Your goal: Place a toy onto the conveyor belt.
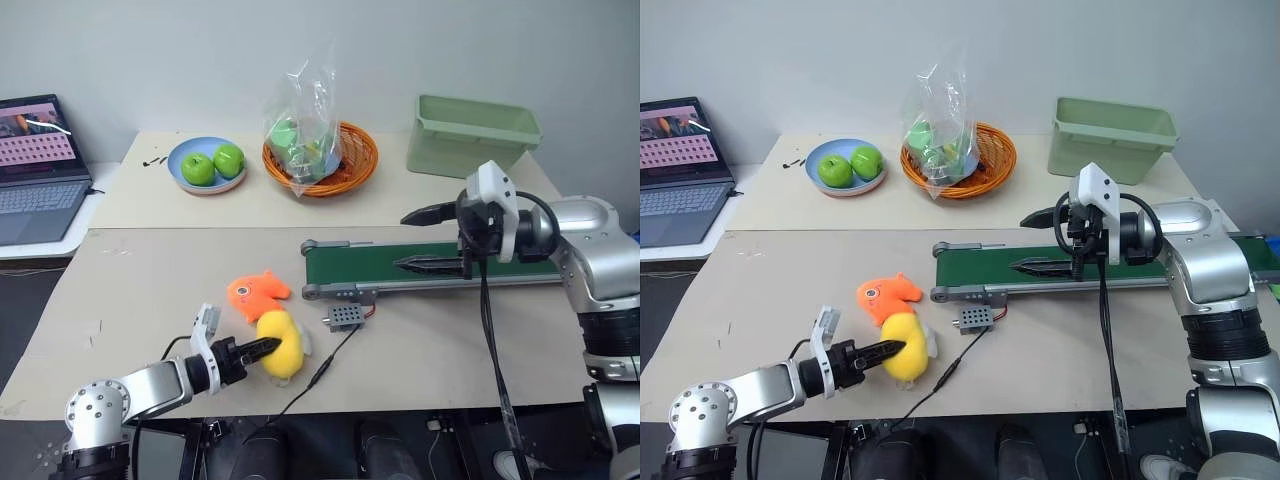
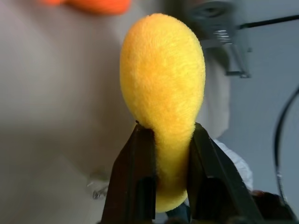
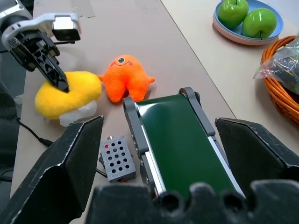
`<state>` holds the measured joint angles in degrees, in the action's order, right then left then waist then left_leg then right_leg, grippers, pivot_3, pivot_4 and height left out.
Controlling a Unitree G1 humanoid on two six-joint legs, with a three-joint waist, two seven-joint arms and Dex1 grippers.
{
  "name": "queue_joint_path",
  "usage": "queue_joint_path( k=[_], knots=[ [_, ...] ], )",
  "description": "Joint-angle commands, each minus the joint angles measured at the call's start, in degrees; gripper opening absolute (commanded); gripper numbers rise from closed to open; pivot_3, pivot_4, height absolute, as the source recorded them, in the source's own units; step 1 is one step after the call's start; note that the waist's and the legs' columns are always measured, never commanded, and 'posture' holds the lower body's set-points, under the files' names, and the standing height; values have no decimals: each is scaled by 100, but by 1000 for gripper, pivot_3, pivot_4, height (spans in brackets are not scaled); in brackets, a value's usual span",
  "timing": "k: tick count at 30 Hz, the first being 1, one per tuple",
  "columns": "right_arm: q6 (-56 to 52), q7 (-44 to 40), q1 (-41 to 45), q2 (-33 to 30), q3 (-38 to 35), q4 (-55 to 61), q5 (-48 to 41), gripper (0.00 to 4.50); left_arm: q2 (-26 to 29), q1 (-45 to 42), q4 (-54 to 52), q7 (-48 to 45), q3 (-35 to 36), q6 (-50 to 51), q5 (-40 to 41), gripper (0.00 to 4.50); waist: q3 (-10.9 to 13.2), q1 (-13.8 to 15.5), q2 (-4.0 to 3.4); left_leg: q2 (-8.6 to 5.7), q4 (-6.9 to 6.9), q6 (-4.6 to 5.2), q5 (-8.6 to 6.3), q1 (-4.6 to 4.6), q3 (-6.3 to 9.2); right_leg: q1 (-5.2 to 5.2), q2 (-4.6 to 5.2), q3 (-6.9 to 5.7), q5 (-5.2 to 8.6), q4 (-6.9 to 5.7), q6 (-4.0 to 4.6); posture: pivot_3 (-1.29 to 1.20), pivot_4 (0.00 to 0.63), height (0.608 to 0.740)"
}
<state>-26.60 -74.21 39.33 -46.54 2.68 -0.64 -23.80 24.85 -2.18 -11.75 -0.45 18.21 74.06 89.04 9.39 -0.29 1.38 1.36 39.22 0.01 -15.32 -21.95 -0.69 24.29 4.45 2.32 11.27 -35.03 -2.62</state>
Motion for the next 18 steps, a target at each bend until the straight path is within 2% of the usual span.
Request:
queue_joint_path(
  k=[1,6,8,11,14,16,18],
  knots=[
    [105,15,79,-9,-142,36,-37,4500,214,-158,-281,20,-94,-190,282,987,0,-16,0,0,0,0,0,0,0,0,0,0,0,0,0,0,150,740],
    [135,0,127,19,-122,-20,-21,4500,755,-562,-752,-561,-204,-598,-615,987,2,-50,2,0,0,0,0,1,0,0,-3,0,0,0,0,0,150,740],
    [149,-9,133,20,-123,-35,-18,4500,1082,-659,-1075,-1301,-275,-1245,-1452,987,3,-47,4,0,0,0,0,-1,0,1,-4,-1,0,0,0,0,150,740],
    [166,-7,144,45,-117,-62,-10,4500,1416,-810,-935,-2094,-370,-2694,-3019,987,2,-49,3,-2,-4,-1,1,-2,-4,1,-3,1,0,6,1,0,150,740],
    [179,-9,150,61,-106,-77,-6,4500,1424,-1025,-864,-2625,-404,-3630,-3793,987,3,-41,4,-2,-11,-2,1,-3,-6,2,-3,0,1,12,1,0,150,740],
    [199,-20,169,69,-99,-117,6,4500,1596,-1198,-934,-2815,-780,-3926,-4436,987,4,-39,5,-1,-11,-2,1,-8,-5,3,-3,-1,1,15,1,0,150,740],
    [216,-7,206,125,-58,-152,31,4500,1875,-1813,-704,-2531,-1625,-4517,-6002,987,6,9,9,-2,-11,-2,1,-11,-5,4,-2,-1,0,16,0,0,150,740]
  ],
)
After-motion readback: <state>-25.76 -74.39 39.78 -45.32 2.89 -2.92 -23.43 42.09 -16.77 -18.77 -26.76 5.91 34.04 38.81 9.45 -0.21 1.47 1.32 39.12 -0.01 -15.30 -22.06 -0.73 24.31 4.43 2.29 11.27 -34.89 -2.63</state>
